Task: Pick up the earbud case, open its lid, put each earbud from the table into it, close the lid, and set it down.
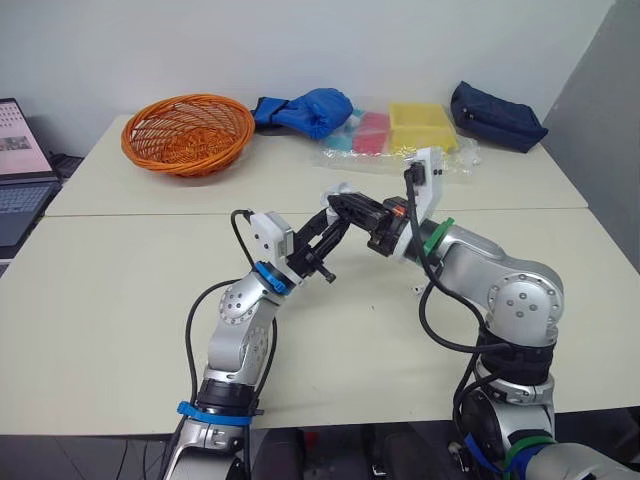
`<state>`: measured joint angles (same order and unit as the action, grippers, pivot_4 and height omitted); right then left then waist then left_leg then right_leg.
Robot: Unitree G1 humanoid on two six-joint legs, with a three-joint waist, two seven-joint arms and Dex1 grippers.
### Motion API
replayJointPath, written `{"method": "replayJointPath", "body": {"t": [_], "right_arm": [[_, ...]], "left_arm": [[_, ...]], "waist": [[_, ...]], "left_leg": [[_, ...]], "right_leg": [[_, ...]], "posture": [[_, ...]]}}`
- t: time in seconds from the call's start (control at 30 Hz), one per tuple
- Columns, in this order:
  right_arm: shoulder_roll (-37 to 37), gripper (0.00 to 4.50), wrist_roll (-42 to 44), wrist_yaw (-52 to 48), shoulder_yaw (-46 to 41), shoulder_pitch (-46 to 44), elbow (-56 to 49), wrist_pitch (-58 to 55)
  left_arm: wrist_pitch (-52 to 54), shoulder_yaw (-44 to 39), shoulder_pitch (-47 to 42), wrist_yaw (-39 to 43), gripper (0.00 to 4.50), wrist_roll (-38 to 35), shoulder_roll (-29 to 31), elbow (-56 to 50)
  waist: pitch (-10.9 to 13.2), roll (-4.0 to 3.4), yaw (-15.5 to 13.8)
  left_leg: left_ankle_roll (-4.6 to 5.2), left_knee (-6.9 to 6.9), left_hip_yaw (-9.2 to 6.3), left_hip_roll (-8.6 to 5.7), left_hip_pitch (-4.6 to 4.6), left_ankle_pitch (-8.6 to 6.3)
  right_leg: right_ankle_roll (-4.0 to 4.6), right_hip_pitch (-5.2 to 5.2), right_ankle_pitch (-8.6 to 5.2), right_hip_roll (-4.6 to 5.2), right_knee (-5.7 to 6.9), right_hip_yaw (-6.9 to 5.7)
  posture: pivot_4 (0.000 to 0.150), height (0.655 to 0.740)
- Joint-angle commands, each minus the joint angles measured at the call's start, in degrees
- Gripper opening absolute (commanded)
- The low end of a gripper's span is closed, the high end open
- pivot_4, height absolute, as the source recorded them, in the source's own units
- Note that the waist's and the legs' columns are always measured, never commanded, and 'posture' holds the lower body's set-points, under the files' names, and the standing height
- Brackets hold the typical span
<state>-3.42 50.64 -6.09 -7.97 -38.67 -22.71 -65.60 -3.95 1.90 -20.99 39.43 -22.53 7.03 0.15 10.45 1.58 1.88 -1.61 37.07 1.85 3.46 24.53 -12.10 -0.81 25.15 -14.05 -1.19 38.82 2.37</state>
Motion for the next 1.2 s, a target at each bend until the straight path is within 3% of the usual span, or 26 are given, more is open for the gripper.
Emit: {"method": "replayJointPath", "body": {"t": [0.03, 0.3, 0.33, 0.57, 0.83, 1.07, 1.13, 1.2], "right_arm": [[-0.70, 0.42, -0.04, -0.24, 0.26, 0.21, -0.64, 1.56], [-2.16, 0.42, -0.26, -0.40, 1.66, 1.60, -1.01, 2.67], [-2.21, 1.14, -0.17, -0.32, 1.72, 1.67, -1.03, 2.82], [-2.90, 3.47, 0.06, -0.33, 2.16, 1.62, -0.79, 3.72], [-5.14, 3.47, 3.05, -1.38, -0.09, -0.32, -1.53, 3.64], [-24.92, 3.47, 16.51, -14.88, -5.15, -3.32, -2.42, -4.77], [-30.66, 3.47, 14.82, -19.79, -4.09, -2.56, -0.88, -4.39], [-40.38, 3.47, 5.61, -30.40, 1.17, 0.49, 1.08, 2.18]], "left_arm": [[-1.09, 0.17, -0.83, 0.34, 0.77, -0.52, -0.37, -1.82], [-1.12, 0.13, -1.04, 0.48, 0.77, -0.67, -0.48, -1.56], [-1.11, 0.12, -1.03, 0.52, 0.77, -0.72, -0.46, -1.59], [-1.09, 0.24, -1.40, 0.79, 0.77, -0.94, -0.58, -1.35], [-1.09, 0.47, -1.14, 0.89, 0.77, -0.81, -0.79, -1.41], [-0.75, -0.16, -1.69, 1.35, 0.77, -1.01, -0.21, -1.46], [-0.63, -0.35, -2.09, 1.53, 0.77, -1.06, -0.03, -1.34], [-0.28, -0.54, -2.77, 1.58, 0.77, -1.23, 0.14, -1.24]], "waist": [[0.00, 0.00, 0.00], [0.00, 0.00, 0.00], [0.00, 0.00, 0.00], [0.00, 0.00, -0.01], [0.00, 0.00, -0.01], [0.01, 0.01, -0.14], [0.01, 0.01, -0.14], [0.01, 0.01, -0.20]], "left_leg": [[0.00, 0.00, 0.00, 0.00, 0.00, 0.00], [0.00, -0.02, 0.00, 0.00, 0.00, 0.00], [0.00, -0.02, 0.00, 0.00, 0.00, 0.00], [0.00, -0.01, 0.01, 0.00, 0.00, 0.00], [0.00, -0.03, 0.00, 0.01, 0.01, 0.00], [0.00, -0.03, 0.03, -0.05, 0.09, 0.00], [0.01, -0.08, 0.00, -0.02, 0.09, -0.01], [0.01, -0.09, -0.04, -0.01, 0.10, -0.01]], "right_leg": [[0.00, 0.00, 0.00, 0.00, 0.00, 0.00], [0.00, 0.00, 0.00, 0.00, -0.03, 0.00], [0.00, 0.00, 0.00, 0.00, -0.02, 0.00], [0.00, 0.00, 0.00, -0.01, -0.03, 0.00], [0.00, 0.00, 0.00, -0.01, -0.04, 0.00], [-0.01, -0.02, 0.00, 0.05, -0.22, -0.02], [0.00, -0.02, 0.00, 0.02, -0.27, 0.01], [0.00, -0.02, 0.00, 0.00, -0.29, 0.01]], "posture": [[0.150, 0.7400], [0.150, 0.7400], [0.150, 0.7400], [0.150, 0.7400], [0.150, 0.7400], [0.150, 0.7400], [0.150, 0.7400], [0.150, 0.7400]]}}
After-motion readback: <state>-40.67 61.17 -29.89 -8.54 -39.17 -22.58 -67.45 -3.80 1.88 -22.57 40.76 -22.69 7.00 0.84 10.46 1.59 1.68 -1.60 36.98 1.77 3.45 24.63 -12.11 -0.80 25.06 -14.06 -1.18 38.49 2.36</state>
